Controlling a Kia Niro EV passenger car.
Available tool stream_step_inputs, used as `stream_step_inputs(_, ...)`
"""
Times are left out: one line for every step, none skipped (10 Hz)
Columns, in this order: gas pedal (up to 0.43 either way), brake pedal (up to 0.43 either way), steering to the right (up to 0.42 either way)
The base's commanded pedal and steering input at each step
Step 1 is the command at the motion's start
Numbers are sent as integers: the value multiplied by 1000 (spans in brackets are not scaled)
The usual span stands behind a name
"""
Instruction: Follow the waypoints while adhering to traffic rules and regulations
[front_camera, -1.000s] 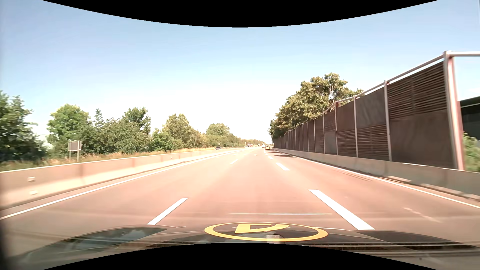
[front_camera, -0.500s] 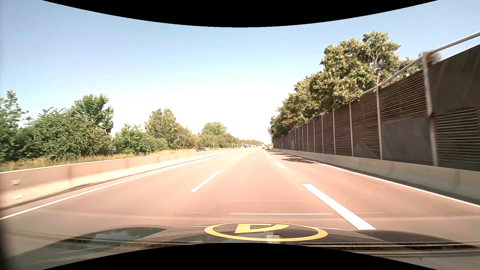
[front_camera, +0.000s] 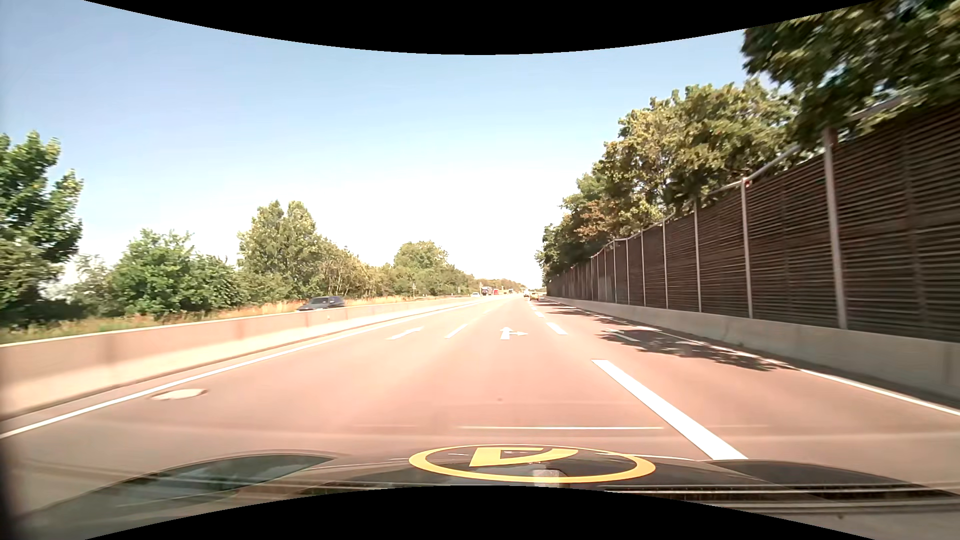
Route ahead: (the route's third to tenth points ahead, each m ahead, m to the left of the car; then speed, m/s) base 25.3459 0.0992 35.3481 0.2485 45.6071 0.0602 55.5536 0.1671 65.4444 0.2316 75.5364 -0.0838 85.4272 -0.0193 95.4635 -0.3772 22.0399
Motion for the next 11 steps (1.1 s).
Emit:
stream_step_inputs(209, 0, 2)
stream_step_inputs(209, 0, 2)
stream_step_inputs(209, 0, 2)
stream_step_inputs(209, 0, 2)
stream_step_inputs(209, 0, 2)
stream_step_inputs(209, 0, 2)
stream_step_inputs(209, 0, 2)
stream_step_inputs(220, 0, 2)
stream_step_inputs(220, 0, 2)
stream_step_inputs(220, 0, 2)
stream_step_inputs(220, 0, 2)
